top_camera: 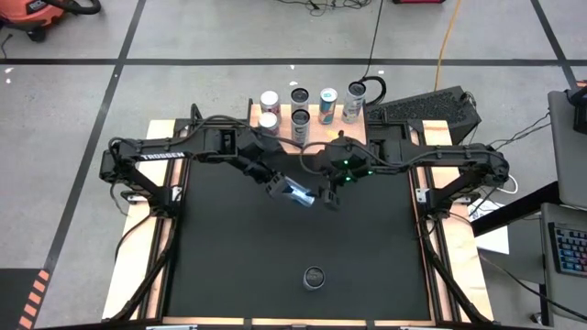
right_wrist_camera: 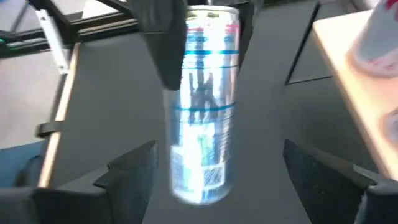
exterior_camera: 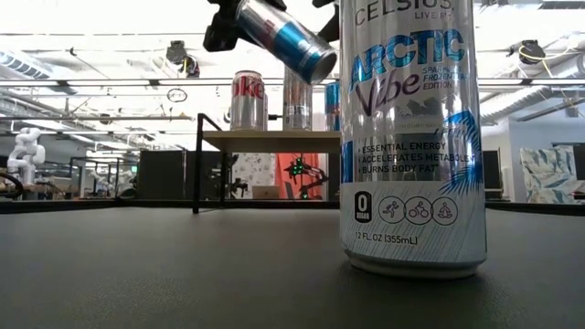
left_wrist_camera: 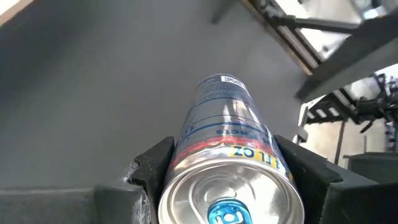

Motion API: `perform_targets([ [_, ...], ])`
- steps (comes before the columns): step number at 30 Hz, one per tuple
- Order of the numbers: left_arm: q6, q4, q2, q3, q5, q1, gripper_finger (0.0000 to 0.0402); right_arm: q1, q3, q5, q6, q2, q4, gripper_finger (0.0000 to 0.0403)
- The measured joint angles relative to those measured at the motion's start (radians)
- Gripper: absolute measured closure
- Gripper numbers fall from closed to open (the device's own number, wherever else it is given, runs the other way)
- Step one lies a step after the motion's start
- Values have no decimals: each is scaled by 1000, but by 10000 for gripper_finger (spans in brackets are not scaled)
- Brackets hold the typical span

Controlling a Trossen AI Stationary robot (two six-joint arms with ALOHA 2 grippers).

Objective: Place canned beverage on shelf
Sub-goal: Put the blue soda can aligned with the other blue soda can on the shelf

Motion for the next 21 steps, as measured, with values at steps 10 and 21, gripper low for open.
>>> perform_targets([
  [10, -28, 23, 0, 0, 0, 0, 180, 57, 0, 63, -47, 72, 69, 78],
  [21, -30, 73, 0, 0, 0, -1, 180, 86, 0, 134, -66, 170, 140, 78],
])
